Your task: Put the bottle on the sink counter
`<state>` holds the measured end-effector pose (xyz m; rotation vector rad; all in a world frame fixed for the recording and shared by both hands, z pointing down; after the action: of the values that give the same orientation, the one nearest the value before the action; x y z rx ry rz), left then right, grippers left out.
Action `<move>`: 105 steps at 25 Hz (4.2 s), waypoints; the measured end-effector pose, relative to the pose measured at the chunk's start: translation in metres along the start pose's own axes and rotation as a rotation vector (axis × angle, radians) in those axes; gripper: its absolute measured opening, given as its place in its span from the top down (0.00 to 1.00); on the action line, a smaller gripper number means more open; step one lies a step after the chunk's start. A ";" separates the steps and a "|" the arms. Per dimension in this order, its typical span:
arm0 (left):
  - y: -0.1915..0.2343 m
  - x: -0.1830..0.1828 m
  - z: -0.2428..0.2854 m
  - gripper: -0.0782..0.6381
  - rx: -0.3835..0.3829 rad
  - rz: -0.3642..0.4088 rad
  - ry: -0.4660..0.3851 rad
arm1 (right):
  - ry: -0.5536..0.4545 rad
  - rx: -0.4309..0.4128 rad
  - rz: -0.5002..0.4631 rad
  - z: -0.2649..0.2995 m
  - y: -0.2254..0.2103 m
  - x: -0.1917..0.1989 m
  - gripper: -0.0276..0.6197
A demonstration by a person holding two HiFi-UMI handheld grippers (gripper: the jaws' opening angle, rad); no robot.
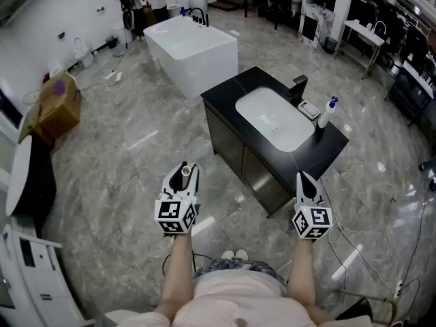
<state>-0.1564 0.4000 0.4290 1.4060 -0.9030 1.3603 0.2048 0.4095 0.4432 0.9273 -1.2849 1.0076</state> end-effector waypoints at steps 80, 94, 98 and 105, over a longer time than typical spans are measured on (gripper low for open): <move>0.202 -0.048 0.583 0.70 0.155 -0.001 0.002 | -0.023 0.106 0.075 0.574 -0.118 -0.022 0.93; 0.198 -0.062 0.712 0.70 0.275 0.011 0.053 | -0.024 0.169 0.076 0.667 -0.155 -0.045 0.93; 0.191 -0.062 0.738 0.70 0.323 0.022 0.069 | -0.018 0.192 0.071 0.678 -0.158 -0.048 0.93; 0.166 -0.060 0.790 0.70 0.424 0.016 0.080 | -0.024 0.196 0.058 0.720 -0.161 -0.055 0.93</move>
<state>-0.0920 -0.4064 0.4446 1.6460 -0.5933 1.6750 0.1357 -0.3271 0.4416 1.0591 -1.2551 1.1869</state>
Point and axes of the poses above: the fingertips, and each gripper's own axes: z forward along the fingers, y to its left, x out of its underside, the point moved 5 cm from there along -z, backward along the fingers, and after that the axes turned 4 degrees about -z, right-handed, at the moved point
